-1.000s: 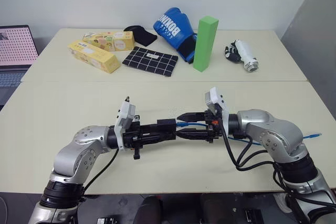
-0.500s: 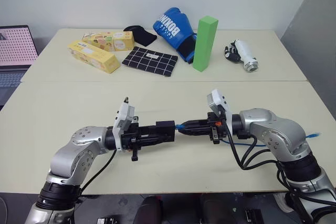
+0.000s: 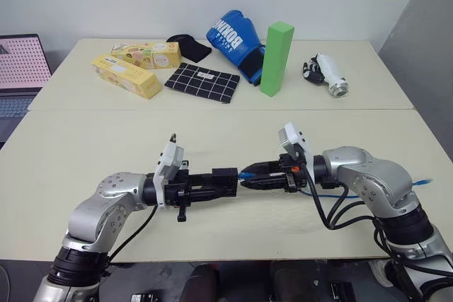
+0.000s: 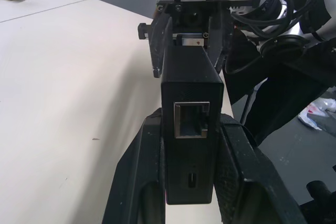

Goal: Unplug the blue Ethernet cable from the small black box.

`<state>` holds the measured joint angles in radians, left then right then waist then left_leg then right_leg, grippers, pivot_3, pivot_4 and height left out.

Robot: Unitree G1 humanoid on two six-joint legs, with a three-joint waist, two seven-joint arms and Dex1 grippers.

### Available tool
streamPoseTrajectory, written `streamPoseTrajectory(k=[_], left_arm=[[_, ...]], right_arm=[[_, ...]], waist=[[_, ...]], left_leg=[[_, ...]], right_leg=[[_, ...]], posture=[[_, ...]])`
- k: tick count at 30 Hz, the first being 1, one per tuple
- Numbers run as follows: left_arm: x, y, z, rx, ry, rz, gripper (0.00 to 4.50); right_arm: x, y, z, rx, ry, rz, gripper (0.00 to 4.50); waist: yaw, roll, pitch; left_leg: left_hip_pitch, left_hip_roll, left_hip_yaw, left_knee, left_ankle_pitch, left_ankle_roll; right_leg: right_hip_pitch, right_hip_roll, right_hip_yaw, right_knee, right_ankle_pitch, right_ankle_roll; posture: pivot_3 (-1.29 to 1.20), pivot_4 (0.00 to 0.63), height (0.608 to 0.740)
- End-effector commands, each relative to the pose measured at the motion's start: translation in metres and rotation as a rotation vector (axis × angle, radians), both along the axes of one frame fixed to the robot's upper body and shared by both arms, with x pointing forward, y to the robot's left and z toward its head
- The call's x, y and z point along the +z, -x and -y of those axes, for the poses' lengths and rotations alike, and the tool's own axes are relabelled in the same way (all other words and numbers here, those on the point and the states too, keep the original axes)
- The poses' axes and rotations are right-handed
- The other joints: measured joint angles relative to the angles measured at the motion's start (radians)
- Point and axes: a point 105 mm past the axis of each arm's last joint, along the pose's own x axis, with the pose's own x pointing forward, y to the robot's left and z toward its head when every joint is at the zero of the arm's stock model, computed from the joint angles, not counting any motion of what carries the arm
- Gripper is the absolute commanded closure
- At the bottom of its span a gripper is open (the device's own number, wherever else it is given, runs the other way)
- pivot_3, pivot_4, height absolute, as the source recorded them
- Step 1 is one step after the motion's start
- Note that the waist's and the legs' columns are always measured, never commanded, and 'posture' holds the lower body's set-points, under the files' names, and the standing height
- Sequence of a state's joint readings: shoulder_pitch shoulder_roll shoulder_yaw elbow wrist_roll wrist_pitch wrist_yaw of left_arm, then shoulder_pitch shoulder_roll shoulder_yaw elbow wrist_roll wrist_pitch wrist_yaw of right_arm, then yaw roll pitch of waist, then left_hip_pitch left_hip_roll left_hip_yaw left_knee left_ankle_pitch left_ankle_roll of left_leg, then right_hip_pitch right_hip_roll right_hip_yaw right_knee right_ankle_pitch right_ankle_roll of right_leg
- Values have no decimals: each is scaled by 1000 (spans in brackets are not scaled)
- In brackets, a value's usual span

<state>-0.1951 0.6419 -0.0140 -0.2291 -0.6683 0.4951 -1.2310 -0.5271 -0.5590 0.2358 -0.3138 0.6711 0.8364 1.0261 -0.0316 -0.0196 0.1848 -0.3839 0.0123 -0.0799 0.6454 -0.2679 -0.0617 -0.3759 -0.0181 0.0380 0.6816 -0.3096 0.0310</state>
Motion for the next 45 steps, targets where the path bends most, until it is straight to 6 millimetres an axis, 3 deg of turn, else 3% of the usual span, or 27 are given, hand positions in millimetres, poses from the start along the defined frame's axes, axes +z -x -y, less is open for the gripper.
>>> streamPoseTrajectory(k=[1, 15, 26, 35, 45], left_arm=[[8, 4, 4, -27, 19, 27, 3699], [6, 4, 7, -37, 22, 26, 3699], [0, 6, 4, -38, 15, 23, 3699], [-2, 6, 2, -35, 13, 21, 3699], [2, 6, 4, -44, 22, 22, 3699]], right_arm=[[10, 9, 2, 30, -28, 14, 2543], [10, 2, -7, -25, -49, -5, 2543], [10, 2, -3, -10, -39, -28, 2543], [7, 4, 3, 27, -3, -20, 4445], [6, 4, 3, 47, 22, 7, 4496]], waist=[[0, 0, 0], [0, 0, 0], [0, 0, 0], [0, 0, 0], [0, 0, 0]], left_leg=[[0, 0, 0, 0, 0, 0], [0, 0, 0, 0, 0, 0], [0, 0, 0, 0, 0, 0], [0, 0, 0, 0, 0, 0], [0, 0, 0, 0, 0, 0]], right_leg=[[0, 0, 0, 0, 0, 0], [0, 0, 0, 0, 0, 0], [0, 0, 0, 0, 0, 0], [0, 0, 0, 0, 0, 0], [0, 0, 0, 0, 0, 0]], posture=[[0, 150, 740], [0, 150, 740], [0, 150, 740], [0, 150, 740], [0, 150, 740]])
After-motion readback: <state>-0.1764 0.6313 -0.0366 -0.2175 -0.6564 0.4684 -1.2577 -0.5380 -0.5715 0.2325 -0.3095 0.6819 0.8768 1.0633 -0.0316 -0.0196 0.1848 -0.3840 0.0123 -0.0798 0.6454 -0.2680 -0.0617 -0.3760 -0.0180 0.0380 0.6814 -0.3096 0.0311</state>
